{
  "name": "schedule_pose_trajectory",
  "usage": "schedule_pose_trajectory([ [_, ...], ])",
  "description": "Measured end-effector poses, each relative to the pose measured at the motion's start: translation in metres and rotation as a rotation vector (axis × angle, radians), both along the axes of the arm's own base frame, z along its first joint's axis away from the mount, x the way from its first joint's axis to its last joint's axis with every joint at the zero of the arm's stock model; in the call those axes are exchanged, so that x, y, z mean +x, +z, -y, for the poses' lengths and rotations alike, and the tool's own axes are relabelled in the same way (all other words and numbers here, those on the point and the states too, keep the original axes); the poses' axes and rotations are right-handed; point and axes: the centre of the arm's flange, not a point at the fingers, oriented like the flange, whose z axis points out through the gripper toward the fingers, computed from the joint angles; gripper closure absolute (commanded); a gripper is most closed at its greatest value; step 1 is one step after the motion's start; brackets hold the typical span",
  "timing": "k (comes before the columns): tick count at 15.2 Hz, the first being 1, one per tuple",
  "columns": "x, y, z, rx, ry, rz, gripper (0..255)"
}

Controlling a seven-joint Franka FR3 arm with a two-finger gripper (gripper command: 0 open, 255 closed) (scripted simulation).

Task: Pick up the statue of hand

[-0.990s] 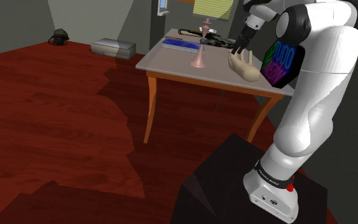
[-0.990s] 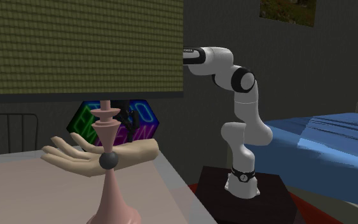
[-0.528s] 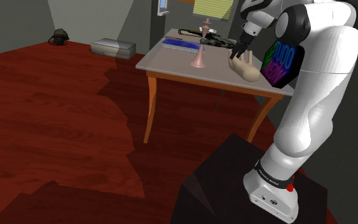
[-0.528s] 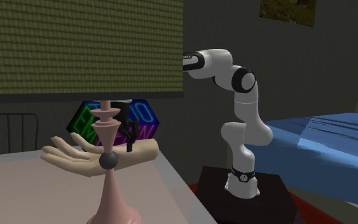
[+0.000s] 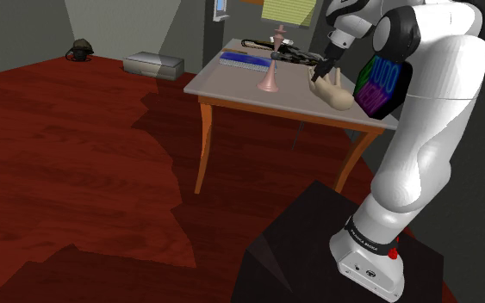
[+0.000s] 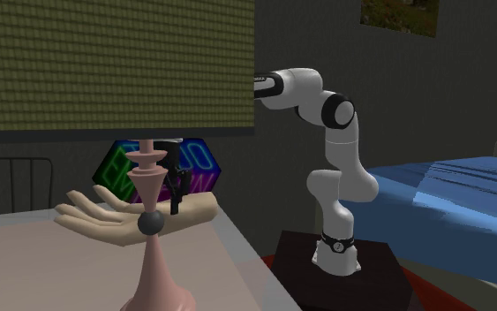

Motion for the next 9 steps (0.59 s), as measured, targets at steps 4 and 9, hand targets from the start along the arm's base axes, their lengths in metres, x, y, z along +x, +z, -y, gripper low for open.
schedule_pose_trajectory([
  [4, 0.0, 0.004, 0.0, 0.0, -0.001, -0.003, 255],
  [9, 0.001, 0.028, -0.001, 0.001, 0.0, -0.004, 255],
])
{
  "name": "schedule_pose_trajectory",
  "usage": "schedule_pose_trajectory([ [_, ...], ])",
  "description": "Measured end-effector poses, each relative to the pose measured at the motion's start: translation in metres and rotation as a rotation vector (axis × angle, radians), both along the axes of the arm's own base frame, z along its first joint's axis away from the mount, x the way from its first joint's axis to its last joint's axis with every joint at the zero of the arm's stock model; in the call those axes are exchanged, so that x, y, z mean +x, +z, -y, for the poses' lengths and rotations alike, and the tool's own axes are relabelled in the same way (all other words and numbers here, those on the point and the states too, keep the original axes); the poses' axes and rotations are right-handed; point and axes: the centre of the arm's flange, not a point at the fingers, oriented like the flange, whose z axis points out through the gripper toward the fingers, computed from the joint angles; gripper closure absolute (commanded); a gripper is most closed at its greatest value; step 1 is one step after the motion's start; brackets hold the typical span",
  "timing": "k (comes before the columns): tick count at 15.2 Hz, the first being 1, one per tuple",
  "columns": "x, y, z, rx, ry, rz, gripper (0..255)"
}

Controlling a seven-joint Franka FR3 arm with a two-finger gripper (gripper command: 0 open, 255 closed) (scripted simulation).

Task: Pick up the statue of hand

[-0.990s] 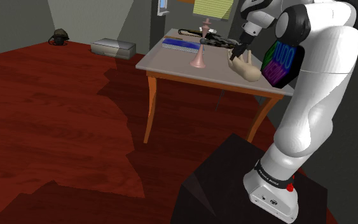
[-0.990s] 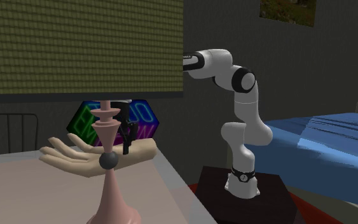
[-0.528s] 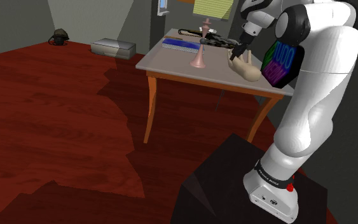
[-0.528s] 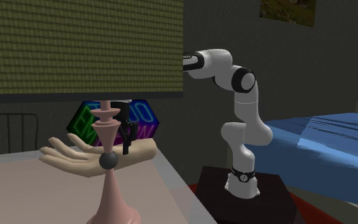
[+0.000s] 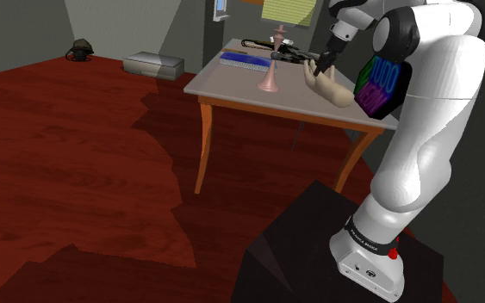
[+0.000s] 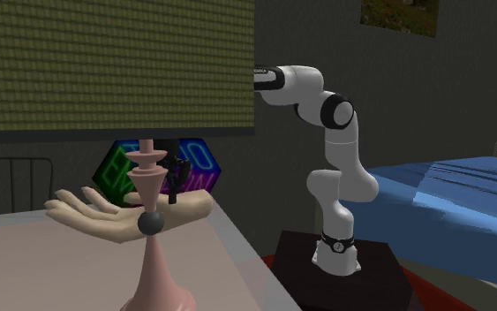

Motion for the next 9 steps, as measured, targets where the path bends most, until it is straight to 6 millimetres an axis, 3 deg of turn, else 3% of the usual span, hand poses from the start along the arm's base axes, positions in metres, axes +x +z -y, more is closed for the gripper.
schedule_pose_trajectory([
  [9, -0.001, 0.044, -0.001, 0.0, 0.0, 0.0, 255],
])
